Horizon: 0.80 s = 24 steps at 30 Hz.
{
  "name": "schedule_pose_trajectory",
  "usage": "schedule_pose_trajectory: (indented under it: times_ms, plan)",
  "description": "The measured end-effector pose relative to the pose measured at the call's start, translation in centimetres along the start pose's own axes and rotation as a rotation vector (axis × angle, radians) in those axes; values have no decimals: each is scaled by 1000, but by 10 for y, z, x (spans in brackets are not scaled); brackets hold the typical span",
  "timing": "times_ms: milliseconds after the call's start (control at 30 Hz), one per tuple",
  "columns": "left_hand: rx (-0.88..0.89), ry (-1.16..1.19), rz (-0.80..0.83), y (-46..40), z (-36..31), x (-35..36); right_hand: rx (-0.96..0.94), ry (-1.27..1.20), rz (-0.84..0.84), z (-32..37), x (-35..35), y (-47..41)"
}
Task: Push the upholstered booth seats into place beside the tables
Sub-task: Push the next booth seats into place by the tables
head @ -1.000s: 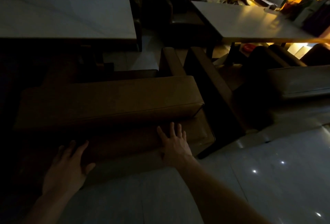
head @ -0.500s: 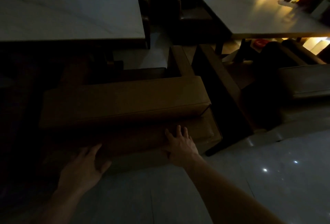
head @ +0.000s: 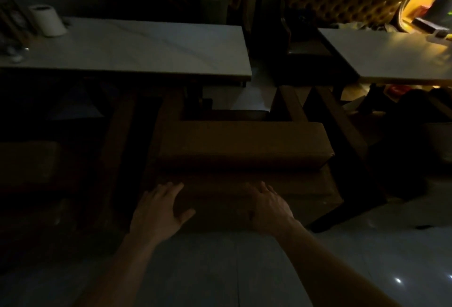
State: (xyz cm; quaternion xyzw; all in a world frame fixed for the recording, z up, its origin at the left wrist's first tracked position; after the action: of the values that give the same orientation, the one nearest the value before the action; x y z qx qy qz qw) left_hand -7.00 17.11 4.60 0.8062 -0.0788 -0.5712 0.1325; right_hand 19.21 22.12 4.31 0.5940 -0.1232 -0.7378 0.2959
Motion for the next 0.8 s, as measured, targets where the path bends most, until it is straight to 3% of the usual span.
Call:
schedule_pose_trajectory:
  times_ms: [433,800]
  plan:
    - [-56,8,-164,152,235,-92,-132,52,-96,290,61,50]
    - [-172,1,-247,201,417,-116,-284,77,-12,493,134,3]
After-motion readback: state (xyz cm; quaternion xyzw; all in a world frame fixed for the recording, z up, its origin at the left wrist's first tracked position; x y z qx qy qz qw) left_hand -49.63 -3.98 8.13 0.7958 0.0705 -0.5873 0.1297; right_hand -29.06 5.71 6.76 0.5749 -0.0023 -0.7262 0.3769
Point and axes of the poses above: each hand's wrist, its own y-axis away from the middle knuckle, its own x-axis out of the palm, z = x × y, the point moved 7 cm from there along -y, towards the middle knuckle, and after that the axes turned 7 degrees about z, right-handed, at the moved point
